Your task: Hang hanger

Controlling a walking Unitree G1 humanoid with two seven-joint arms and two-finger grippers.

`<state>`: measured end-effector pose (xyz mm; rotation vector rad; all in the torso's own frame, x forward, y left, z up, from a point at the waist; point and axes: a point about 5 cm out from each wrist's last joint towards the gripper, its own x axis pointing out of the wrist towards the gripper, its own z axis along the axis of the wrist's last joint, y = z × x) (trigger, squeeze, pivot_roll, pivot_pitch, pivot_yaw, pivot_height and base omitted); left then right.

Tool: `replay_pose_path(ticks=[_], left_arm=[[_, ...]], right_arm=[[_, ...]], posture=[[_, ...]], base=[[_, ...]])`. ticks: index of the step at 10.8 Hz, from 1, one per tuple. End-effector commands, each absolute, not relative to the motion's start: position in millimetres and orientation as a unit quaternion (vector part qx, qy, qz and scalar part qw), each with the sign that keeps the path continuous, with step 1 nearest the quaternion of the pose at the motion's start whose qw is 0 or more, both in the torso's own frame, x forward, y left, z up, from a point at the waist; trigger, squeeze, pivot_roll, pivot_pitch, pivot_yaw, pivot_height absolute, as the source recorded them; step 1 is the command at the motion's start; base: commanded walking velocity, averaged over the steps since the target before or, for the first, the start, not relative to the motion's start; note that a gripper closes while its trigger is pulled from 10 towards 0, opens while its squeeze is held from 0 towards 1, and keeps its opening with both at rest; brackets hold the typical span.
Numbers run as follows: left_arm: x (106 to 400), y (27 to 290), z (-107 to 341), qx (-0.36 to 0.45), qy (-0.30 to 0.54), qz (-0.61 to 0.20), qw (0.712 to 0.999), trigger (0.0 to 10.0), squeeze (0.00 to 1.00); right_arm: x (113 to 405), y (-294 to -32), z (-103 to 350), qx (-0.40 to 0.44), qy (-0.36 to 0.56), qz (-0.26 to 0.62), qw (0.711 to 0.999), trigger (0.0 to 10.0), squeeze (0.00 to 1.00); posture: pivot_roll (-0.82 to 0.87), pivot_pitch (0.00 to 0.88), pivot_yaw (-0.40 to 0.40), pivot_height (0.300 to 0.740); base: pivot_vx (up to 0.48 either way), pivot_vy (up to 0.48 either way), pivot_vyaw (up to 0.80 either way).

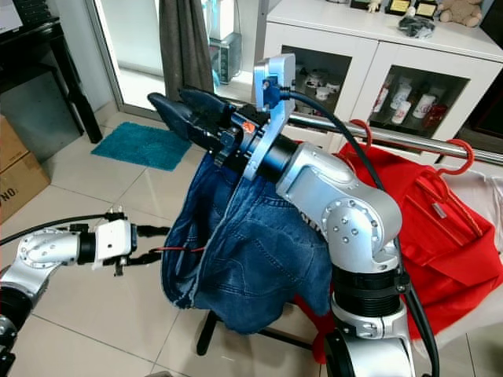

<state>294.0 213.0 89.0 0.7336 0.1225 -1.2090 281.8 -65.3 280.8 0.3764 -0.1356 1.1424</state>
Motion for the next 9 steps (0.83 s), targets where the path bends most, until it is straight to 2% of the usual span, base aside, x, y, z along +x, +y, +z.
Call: replay_pose_path(ticks=[1,9], left_arm=[[298.1,211.0,93.6,0.348,0.049,-0.556,0.754,0.0,0.0],[298.0,213.8,95.1,0.342,0.048,-0.558,0.754,0.0,0.0]], right_arm=[[278.1,-64.6,293.8,0.169,-0.086,0.546,0.816,0.0,1.0],[279.7,-64.2,291.2,0.179,-0.086,0.543,0.816,0.0,1.0]], posture=[[-0.1,0.0,-0.007,0.74],[-0.09,0.0,-0.001,0.74]], base=[[0.0,0.0,0.0],[0.0,0.0,0.0]])
